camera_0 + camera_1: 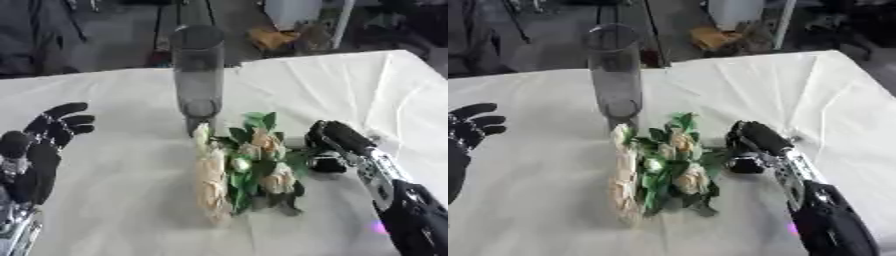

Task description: Arrange flowers into the vase.

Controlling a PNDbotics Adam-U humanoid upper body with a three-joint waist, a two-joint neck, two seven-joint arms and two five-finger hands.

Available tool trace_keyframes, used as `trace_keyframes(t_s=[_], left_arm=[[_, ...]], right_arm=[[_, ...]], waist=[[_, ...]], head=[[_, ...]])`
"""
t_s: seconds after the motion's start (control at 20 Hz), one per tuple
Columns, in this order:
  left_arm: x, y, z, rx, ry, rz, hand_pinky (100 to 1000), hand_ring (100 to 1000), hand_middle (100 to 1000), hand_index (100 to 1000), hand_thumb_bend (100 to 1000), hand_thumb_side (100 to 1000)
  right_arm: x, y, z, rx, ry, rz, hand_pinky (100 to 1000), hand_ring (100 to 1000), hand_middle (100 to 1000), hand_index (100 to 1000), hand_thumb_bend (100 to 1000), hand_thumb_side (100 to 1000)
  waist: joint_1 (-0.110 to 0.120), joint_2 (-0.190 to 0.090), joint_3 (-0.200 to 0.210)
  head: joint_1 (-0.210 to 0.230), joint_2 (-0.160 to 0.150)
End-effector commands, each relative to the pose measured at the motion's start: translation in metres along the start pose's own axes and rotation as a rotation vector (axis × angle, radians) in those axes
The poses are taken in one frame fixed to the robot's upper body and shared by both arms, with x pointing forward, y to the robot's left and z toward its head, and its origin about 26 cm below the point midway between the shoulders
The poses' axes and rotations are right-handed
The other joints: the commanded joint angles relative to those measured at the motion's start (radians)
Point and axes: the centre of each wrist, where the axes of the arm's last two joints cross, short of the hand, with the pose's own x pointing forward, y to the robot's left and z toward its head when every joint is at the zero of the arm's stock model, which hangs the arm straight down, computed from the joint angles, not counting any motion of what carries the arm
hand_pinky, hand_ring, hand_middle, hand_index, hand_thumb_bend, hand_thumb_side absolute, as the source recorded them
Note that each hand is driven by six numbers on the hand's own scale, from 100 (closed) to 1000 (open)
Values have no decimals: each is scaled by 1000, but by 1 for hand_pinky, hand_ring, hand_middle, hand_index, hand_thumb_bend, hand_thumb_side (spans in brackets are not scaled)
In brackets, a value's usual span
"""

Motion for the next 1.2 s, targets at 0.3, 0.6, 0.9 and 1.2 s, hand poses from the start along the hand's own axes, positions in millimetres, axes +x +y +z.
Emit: trace_keyframes(t_s=[0.3,0.6,0.9,1.2], left_arm=[[5,2,-5,-1,-26,-9,764,752,769,799,852,976],[5,2,-5,0,-26,-9,764,751,768,799,852,976],[5,3,-5,1,-26,-9,764,751,768,799,851,976],[5,2,-5,2,-25,-8,764,751,768,799,851,976]], right_arm=[[-8,-2,4,-33,33,19,152,272,130,265,125,589],[-10,2,6,-43,47,16,100,234,100,237,100,654],[-11,4,8,-71,73,9,100,140,100,198,100,719],[-12,2,7,-135,105,-9,100,100,100,139,100,858]], waist=[[1,-6,0],[2,-5,-1],[2,-5,-1],[2,-5,-1]], head=[[-2,-3],[-3,-3],[-3,-3],[-3,-3]])
